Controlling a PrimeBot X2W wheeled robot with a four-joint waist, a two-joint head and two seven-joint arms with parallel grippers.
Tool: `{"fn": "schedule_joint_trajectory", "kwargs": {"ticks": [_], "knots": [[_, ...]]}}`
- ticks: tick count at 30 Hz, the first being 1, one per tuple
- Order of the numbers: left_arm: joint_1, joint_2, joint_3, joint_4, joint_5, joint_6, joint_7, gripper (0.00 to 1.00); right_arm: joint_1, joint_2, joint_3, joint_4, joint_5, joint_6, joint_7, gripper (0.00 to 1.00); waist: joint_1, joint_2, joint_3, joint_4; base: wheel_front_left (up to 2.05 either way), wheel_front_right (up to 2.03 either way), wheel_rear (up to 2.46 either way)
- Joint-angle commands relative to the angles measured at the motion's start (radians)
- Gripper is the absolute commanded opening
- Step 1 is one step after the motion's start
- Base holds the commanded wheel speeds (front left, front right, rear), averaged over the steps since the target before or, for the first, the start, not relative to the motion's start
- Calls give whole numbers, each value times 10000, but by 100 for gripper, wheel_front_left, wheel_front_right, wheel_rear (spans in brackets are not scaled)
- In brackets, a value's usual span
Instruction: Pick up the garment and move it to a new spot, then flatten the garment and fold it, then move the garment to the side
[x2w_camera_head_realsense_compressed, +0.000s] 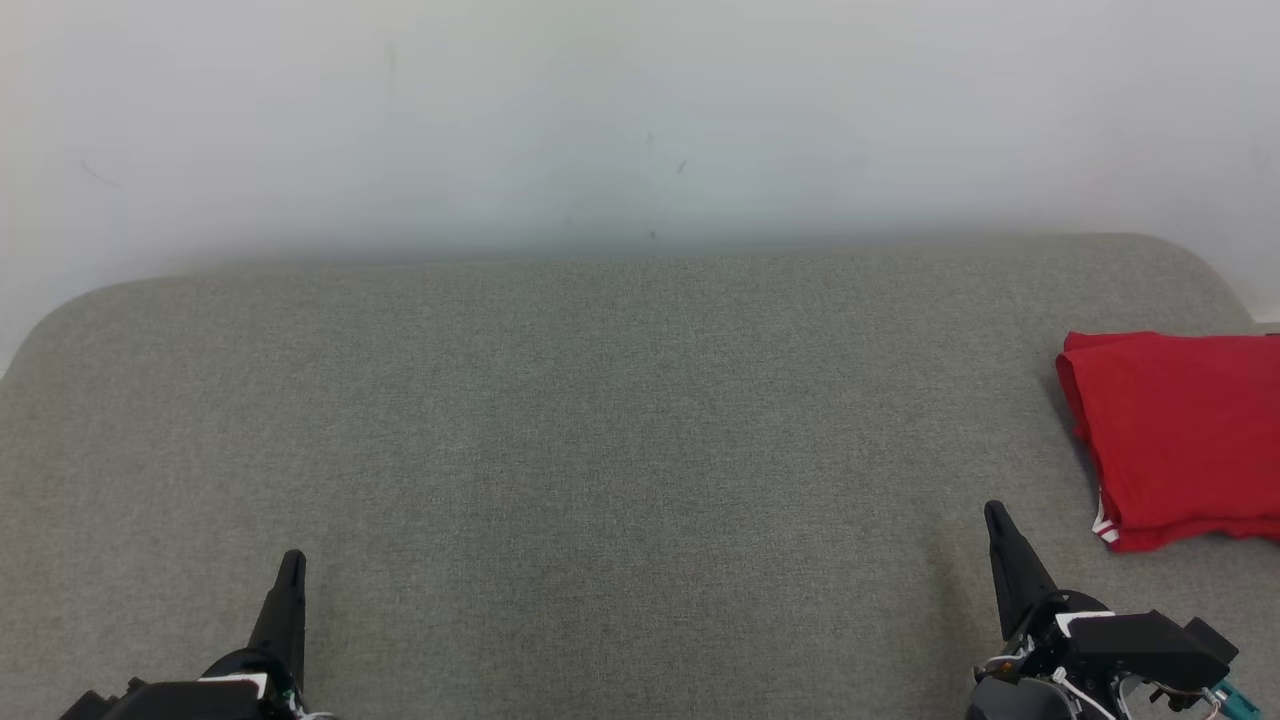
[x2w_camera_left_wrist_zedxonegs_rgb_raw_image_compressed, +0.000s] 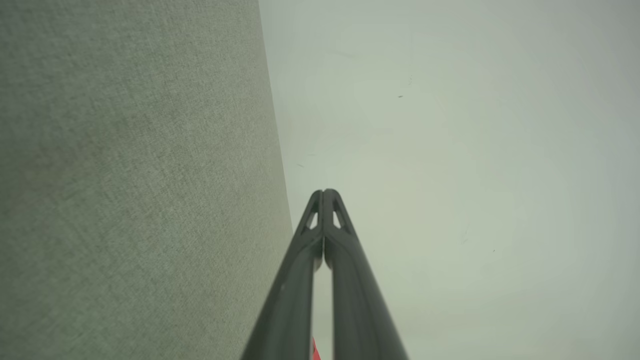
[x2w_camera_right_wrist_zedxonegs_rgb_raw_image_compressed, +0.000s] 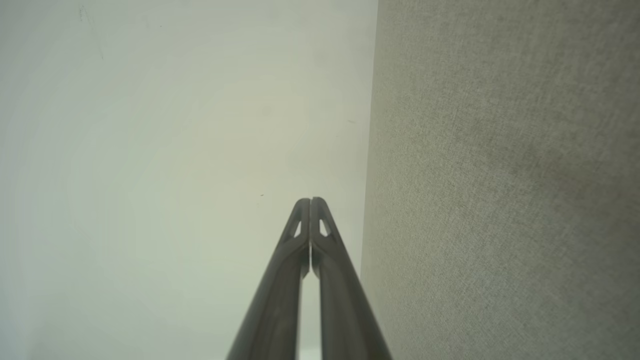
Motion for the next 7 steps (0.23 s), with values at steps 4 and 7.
{"fn": "schedule_joint_trajectory", "kwargs": {"ticks": [4,7], "knots": [[-102,30,28,14,-48,-37,4,0,-51,30,-7,15,16,7,20,0,1,0,0,0,0,0,0],[-102,30,28,13,-48,-37,4,0,-51,30,-7,15,16,7,20,0,1,0,0,0,0,0,0]]}}
